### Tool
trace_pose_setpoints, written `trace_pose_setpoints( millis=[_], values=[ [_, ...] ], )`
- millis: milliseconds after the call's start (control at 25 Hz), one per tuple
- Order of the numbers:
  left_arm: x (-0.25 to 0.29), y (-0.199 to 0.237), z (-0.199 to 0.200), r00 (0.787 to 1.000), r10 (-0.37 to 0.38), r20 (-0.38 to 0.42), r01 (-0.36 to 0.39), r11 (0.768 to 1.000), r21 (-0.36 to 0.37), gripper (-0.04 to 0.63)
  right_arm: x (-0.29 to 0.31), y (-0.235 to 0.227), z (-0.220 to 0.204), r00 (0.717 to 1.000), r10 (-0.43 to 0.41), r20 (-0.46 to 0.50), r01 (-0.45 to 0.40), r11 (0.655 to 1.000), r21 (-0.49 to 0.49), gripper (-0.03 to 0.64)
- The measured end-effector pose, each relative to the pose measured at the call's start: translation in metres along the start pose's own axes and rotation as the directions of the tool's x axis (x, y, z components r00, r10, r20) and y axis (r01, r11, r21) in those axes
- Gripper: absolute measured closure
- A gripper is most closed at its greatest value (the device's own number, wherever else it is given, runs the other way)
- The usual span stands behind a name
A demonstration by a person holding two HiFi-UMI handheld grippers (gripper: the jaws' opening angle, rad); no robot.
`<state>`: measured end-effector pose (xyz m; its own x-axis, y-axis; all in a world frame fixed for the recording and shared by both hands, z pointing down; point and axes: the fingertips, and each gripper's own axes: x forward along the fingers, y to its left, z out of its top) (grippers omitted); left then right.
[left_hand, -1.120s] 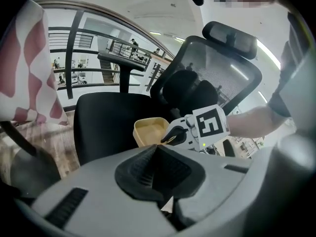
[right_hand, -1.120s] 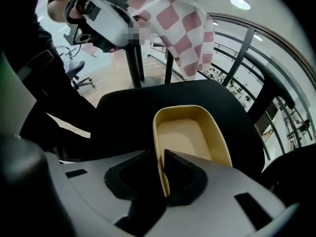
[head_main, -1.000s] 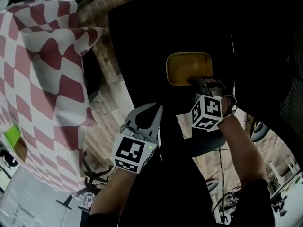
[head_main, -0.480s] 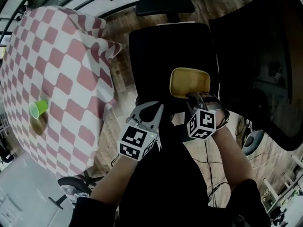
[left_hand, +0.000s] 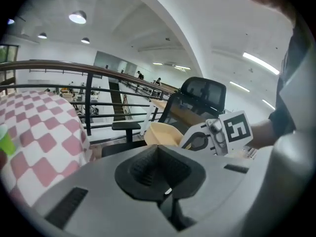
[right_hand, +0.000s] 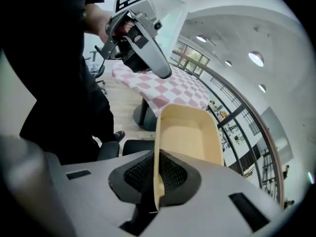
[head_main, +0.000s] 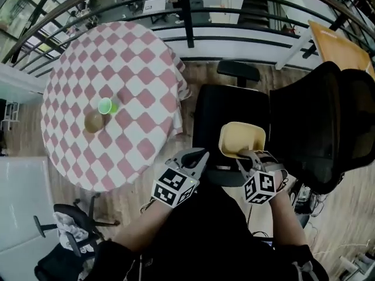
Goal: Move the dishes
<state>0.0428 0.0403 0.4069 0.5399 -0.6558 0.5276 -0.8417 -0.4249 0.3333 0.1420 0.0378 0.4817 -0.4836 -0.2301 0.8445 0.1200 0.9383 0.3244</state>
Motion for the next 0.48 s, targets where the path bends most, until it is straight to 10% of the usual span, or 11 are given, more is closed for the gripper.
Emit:
trace_pose_setpoints(
  millis=[480],
  values=[
    [-0.183,0.072,-0.011,0.959,0.224,0.174,-0.21,0.973,-0.093,0.592,0.023,0.026,0.191,0.989,0.104,0.101,-0.064,0.938,-0.342,0.584]
  ],
)
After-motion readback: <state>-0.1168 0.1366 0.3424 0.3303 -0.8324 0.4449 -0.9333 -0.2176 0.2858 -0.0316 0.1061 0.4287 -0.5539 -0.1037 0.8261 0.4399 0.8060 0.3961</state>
